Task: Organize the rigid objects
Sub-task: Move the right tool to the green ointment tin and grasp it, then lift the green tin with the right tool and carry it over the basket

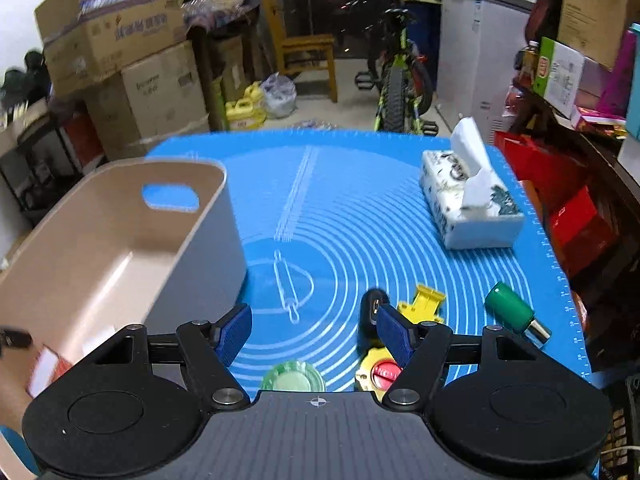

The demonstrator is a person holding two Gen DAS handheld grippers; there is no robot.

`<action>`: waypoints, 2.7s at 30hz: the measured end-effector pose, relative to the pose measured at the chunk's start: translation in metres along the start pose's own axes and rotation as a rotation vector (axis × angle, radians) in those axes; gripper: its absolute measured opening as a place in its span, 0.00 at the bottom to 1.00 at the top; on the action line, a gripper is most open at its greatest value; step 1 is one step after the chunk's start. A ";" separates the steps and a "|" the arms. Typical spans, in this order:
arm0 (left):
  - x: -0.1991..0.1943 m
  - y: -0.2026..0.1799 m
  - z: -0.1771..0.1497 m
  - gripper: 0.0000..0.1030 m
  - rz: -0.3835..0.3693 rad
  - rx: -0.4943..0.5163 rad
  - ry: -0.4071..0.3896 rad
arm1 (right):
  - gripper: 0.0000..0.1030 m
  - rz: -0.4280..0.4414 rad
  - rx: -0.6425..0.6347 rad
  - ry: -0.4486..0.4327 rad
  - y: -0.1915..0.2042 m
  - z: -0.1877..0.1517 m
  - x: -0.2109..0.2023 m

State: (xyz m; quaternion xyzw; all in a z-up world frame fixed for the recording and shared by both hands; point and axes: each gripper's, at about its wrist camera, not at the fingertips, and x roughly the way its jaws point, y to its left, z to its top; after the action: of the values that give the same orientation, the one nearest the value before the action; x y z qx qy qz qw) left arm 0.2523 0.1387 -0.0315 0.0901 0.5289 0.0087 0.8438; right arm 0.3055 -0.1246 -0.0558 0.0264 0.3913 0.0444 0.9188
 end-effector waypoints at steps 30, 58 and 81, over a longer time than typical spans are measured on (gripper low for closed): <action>0.000 0.000 0.000 0.14 0.000 0.000 0.000 | 0.65 0.085 -0.154 0.174 0.009 -0.039 0.056; -0.001 0.002 0.000 0.14 0.003 0.002 -0.002 | 0.53 0.021 -0.073 -0.060 0.023 -0.005 -0.007; -0.001 0.001 0.000 0.14 0.005 0.001 -0.002 | 0.53 0.079 -0.036 -0.250 0.085 0.028 -0.057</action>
State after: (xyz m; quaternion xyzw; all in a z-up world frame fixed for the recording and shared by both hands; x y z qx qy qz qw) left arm 0.2522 0.1397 -0.0308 0.0917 0.5280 0.0105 0.8442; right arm 0.2815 -0.0463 0.0120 0.0305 0.2717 0.0841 0.9582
